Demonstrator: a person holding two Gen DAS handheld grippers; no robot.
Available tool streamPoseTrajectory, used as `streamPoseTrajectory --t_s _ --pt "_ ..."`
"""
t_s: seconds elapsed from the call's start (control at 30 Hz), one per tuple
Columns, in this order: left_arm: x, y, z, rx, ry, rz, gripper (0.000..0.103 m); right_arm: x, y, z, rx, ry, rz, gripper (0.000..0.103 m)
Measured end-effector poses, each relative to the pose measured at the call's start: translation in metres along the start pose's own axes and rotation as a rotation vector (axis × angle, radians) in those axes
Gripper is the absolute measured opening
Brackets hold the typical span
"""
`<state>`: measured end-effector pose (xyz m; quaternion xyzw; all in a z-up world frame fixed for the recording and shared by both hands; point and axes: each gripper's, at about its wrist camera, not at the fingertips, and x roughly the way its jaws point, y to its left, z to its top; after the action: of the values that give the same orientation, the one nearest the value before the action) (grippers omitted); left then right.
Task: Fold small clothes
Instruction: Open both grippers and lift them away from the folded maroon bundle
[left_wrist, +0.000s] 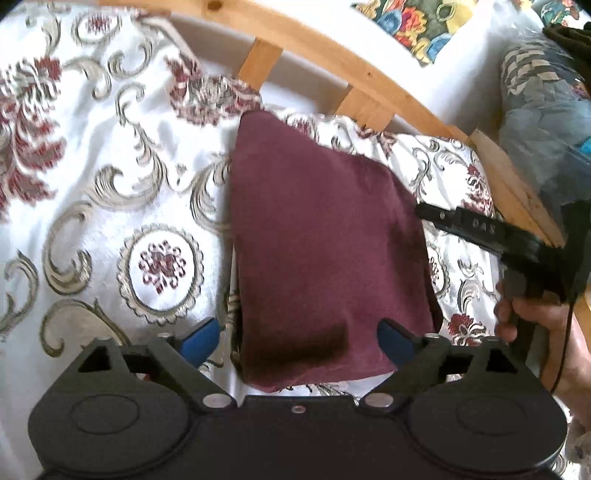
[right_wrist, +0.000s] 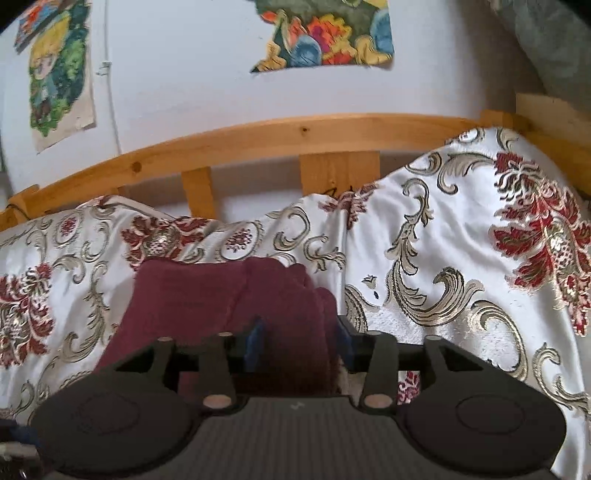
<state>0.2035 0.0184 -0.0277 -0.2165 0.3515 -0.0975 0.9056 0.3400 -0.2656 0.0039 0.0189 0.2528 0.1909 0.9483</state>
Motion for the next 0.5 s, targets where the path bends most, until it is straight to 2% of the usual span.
streamPoseTrajectory --t_s 0.23,0.5 --pt "-0.036 -0.018 0.007 0.026 -0.083 0.037 0.102 -0.043 0.021 -0.008 -0.054 -0.078 0.015 0.088" --pt "-0.078 -0.044 0.011 0.118 -0.182 0.088 0.102 -0.095 0.036 -0.018 -0.093 -0.190 0.010 0.102"
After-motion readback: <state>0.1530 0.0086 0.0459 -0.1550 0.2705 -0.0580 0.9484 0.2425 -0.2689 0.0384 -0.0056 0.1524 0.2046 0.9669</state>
